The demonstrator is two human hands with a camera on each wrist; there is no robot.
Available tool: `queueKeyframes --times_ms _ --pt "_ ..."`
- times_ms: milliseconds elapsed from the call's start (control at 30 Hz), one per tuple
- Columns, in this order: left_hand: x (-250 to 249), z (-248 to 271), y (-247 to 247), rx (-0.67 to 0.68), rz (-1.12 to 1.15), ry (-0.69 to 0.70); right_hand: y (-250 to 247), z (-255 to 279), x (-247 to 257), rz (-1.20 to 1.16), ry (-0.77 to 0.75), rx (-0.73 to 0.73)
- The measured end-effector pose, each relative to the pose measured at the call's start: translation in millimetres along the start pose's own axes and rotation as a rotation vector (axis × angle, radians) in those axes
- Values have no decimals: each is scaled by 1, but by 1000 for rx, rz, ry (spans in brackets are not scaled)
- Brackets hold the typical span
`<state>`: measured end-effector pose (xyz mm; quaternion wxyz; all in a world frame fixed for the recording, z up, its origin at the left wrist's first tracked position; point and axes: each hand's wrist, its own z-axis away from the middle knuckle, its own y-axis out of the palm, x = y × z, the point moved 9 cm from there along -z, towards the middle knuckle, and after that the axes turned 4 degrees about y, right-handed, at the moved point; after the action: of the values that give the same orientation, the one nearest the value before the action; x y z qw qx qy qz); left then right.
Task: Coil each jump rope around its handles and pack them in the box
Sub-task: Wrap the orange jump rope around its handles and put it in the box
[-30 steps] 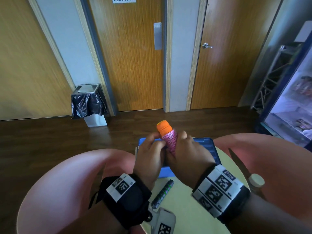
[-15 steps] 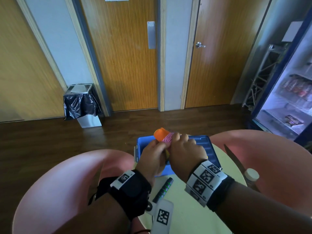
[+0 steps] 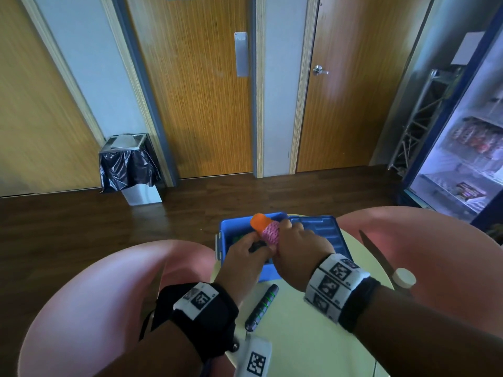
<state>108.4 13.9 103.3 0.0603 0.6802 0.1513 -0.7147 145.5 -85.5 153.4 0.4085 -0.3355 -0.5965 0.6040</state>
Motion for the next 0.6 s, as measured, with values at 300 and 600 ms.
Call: queueKeyframes --times_ms 300,600 --pt "12 24 7 139 285 -283 5 4 5 123 -48 -84" --pt "-1 7 -47 -317 160 55 33 10 -10 -1098 71 248"
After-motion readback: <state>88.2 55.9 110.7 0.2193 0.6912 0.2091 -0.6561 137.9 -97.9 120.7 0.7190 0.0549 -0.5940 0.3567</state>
